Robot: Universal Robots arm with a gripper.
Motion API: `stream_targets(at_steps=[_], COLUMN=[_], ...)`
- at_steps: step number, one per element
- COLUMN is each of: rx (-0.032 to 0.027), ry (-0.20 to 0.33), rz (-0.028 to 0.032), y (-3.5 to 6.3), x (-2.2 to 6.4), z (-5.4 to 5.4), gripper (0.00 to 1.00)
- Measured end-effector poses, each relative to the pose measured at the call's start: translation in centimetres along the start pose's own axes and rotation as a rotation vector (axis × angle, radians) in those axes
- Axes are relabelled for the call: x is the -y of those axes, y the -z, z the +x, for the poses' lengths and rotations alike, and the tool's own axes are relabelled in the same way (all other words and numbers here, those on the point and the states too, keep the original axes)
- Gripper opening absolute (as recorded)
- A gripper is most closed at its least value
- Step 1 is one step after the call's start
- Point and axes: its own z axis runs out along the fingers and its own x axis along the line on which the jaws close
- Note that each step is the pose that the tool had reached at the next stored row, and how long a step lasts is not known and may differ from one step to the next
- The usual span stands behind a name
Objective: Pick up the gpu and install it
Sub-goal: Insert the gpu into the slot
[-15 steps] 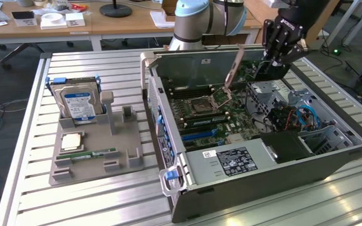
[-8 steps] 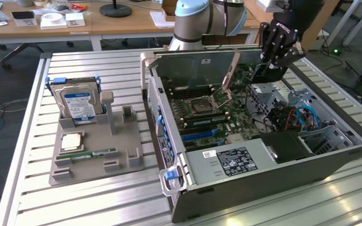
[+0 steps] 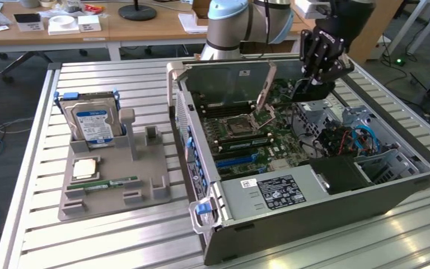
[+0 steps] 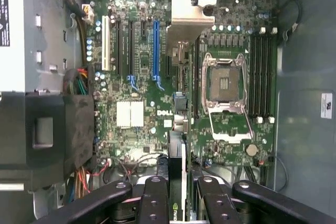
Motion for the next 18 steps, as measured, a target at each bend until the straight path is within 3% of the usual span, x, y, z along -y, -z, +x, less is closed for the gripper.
stream_targets(at_steps=[8, 18], rx=[-0.0004, -0.0002], ry=[0.0, 0.0], rz=[0.0023, 0.0058], y=[-0.55, -1.15], x=[-1.39, -2.3], z=[0.0, -0.1], gripper=[0.26, 0.26])
